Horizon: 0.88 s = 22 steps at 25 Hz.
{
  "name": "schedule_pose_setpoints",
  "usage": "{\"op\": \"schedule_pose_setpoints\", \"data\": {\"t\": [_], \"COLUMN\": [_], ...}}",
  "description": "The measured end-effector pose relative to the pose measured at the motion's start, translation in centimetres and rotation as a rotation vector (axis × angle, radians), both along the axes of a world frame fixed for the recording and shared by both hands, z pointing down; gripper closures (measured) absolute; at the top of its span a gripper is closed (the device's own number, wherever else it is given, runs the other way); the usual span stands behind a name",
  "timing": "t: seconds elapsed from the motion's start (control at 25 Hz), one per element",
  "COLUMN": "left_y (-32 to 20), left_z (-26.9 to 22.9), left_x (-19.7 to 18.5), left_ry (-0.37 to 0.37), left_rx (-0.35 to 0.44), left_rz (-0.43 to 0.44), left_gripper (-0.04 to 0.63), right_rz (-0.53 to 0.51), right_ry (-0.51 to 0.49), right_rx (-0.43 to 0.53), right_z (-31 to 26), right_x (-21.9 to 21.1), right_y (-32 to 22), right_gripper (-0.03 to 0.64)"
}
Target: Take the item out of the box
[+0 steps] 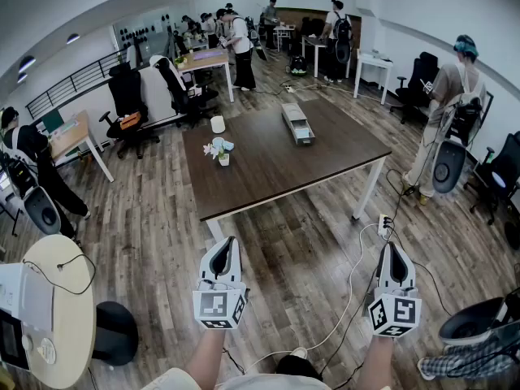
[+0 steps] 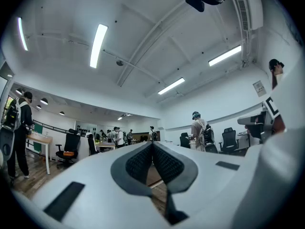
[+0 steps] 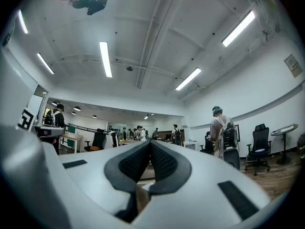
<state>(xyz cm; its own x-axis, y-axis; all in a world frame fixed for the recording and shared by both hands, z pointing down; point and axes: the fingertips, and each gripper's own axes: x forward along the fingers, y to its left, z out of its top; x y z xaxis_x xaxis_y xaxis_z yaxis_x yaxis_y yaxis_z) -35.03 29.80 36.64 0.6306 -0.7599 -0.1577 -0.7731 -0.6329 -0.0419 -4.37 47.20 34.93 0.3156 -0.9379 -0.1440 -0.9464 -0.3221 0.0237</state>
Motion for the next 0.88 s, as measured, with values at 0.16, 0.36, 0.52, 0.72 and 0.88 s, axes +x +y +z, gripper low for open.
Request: {"op": "schedule_pose_setpoints", "data": {"t": [0.16, 0.36, 0.52, 0.72, 0.88], "left_y": [1.5, 3.6, 5.2, 6.4, 6.9], "left_z": [0.0, 0.3, 0.7, 0.8, 1.0], "left_x": [-4.4, -8.8, -11.9, -14.7, -16.3], "left_ry": [0.000, -0.015, -0.007, 0.000, 0.002], "left_rx": [0.009, 0.012, 0.018, 0.001, -0.007], "left_rz": [0.007, 0.012, 0.005, -0.017, -0.032], "left_gripper": [0.594, 0.594, 0.594, 0.594, 0.594], "right_rz": [0.004, -0.020, -0.020, -0.021, -0.039], "right_ry": [0.022, 0.040, 0.027, 0.036, 0.020], "right_rx": [0.005, 0.015, 0.056, 0.023, 0.008], "right_z": [-0.5, -0.6, -0.6, -0.2, 0.4], "right_x": [-4.5, -9.8, -12.7, -15.0, -16.4], "right_y": [1.4, 2.6, 4.0, 4.9, 5.0], "right_gripper": [0.617, 0.617, 0.614, 0.615, 0.568]}}
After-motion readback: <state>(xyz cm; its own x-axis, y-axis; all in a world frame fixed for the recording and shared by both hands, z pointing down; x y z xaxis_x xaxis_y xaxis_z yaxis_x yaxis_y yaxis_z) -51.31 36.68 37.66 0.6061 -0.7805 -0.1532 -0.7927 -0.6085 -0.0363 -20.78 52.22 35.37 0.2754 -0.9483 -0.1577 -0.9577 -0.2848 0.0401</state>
